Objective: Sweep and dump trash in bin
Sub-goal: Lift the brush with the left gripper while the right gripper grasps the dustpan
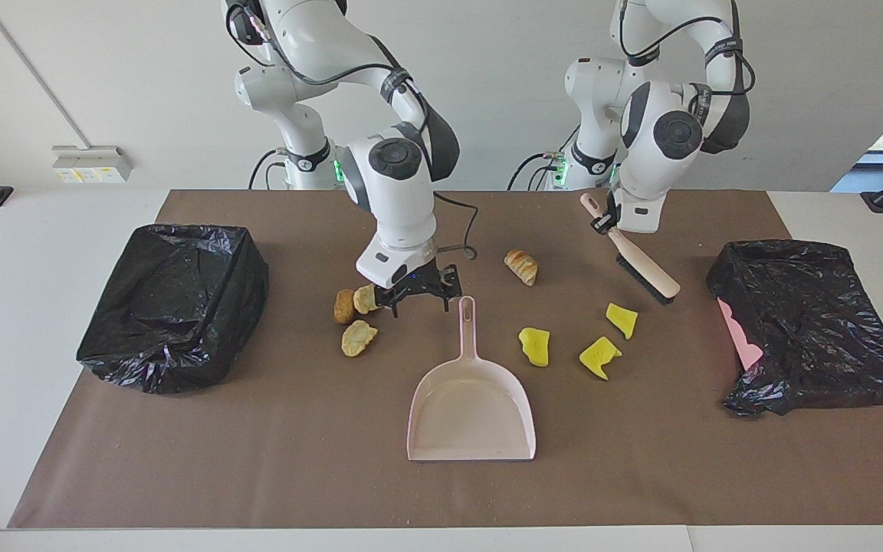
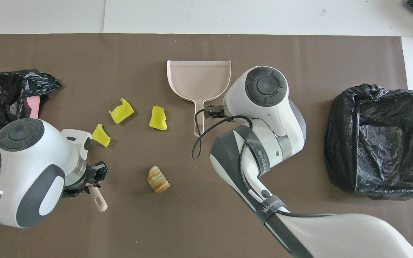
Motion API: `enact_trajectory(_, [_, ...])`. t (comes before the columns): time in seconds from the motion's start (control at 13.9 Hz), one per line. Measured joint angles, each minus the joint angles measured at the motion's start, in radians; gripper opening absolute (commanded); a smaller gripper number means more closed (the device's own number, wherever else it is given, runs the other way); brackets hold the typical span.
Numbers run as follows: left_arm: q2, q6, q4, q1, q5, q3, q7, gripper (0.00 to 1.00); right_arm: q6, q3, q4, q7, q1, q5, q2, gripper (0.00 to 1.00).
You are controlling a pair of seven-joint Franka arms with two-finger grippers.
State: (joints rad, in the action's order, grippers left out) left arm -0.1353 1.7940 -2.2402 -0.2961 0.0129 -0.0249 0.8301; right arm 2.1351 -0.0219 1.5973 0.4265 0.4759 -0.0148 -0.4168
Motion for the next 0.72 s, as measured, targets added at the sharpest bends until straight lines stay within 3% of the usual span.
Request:
enact_trajectory(0.22, [0.069, 0.107, -0.003, 0.002, 0.0, 0.003, -0.021, 0.0, 0.083, 0.0, -0.004, 0.042, 0.06, 0.0, -0.063, 1.0])
enact_trajectory(0.43, [0.137, 0.201, -0.003, 0.002, 0.0, 0.008, -0.087, 0.0, 0.094, -0.004, -0.008, 0.044, 0.072, -0.012, -0.109, 1.0])
enact_trajectory(0.72, [0.144, 0.217, 0.002, -0.007, 0.0, 0.03, -0.282, 0.0, 0.113, -0.004, -0.036, 0.044, 0.07, -0.017, -0.138, 1.0])
